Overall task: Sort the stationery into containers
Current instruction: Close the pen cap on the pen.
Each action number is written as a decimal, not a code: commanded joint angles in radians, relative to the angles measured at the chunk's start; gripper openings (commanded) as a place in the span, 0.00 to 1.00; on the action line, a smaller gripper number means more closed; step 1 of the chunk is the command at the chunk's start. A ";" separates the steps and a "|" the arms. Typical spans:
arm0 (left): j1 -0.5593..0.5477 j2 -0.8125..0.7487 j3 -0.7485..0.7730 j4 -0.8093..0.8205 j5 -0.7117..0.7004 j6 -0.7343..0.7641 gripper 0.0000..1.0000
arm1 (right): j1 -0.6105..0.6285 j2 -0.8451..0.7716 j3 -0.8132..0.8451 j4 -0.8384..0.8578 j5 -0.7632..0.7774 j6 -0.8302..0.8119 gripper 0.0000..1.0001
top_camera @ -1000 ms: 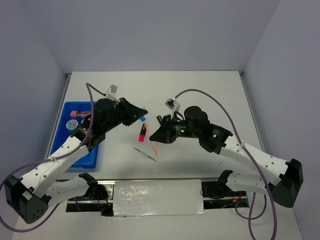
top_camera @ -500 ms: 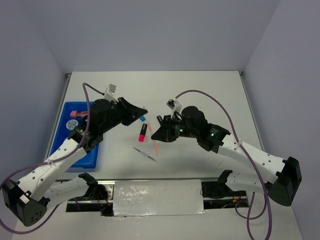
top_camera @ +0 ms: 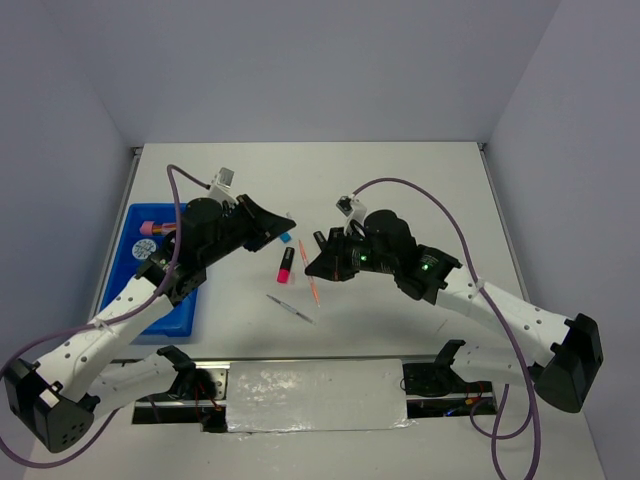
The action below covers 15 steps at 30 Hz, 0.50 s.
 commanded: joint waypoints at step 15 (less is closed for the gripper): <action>-0.001 0.035 0.002 0.069 0.059 0.072 0.00 | -0.010 -0.007 0.063 0.015 -0.003 -0.036 0.00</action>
